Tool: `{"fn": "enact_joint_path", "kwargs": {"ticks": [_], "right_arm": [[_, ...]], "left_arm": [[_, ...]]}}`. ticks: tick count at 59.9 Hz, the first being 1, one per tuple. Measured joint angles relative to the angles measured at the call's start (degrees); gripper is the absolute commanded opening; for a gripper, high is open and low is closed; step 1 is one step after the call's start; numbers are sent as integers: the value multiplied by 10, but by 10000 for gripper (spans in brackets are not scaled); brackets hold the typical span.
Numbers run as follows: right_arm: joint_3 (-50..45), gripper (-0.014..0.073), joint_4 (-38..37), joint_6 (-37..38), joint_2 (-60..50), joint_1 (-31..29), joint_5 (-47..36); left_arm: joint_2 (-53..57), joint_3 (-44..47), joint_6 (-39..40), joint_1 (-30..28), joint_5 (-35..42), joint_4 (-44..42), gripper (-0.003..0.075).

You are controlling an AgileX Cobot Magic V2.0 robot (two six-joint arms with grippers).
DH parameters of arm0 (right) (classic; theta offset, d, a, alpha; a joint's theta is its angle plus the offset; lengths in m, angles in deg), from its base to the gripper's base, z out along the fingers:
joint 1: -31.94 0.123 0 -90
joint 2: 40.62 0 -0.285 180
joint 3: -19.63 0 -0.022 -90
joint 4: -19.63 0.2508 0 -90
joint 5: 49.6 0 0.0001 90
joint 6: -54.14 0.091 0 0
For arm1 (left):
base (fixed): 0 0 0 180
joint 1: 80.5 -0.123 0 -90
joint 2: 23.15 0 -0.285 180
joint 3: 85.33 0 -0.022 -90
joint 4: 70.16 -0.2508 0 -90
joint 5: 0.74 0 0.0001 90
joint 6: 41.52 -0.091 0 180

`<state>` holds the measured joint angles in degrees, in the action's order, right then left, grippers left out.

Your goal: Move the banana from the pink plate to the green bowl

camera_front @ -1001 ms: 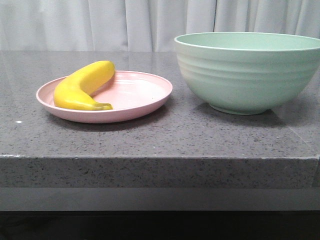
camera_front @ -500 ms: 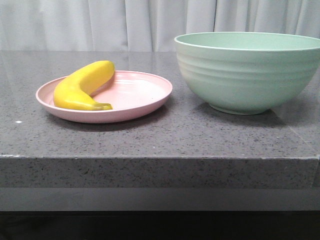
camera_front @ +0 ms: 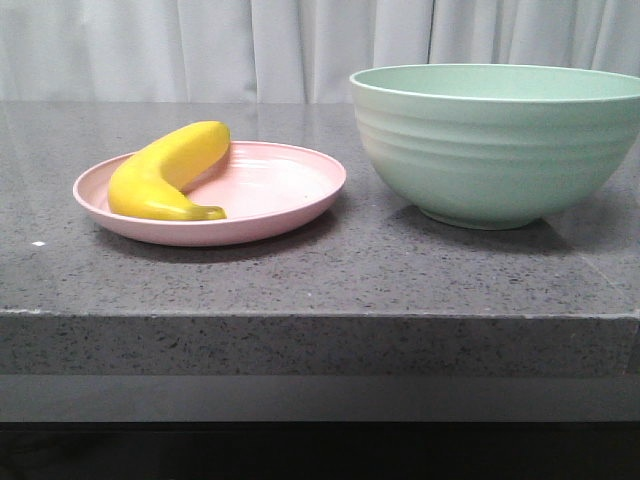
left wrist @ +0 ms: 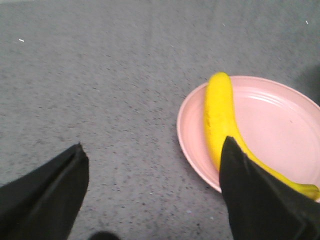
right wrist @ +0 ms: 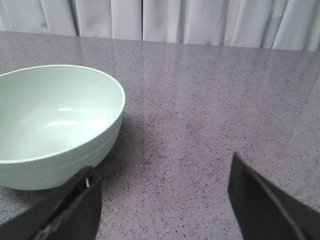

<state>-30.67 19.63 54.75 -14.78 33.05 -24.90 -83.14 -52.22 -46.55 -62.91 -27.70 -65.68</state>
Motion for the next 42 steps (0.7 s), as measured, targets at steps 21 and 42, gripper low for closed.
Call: {"fn": "enact_joint_path", "kwargs": {"ticks": [21,42], "right_arm": [[0,547,0,0,0,0,0],[0,547,0,0,0,0,0]], "left_arm": [[-248,-165,38,79,-113,13,490],[-374,-247,40,86,-132,13,490]]}}
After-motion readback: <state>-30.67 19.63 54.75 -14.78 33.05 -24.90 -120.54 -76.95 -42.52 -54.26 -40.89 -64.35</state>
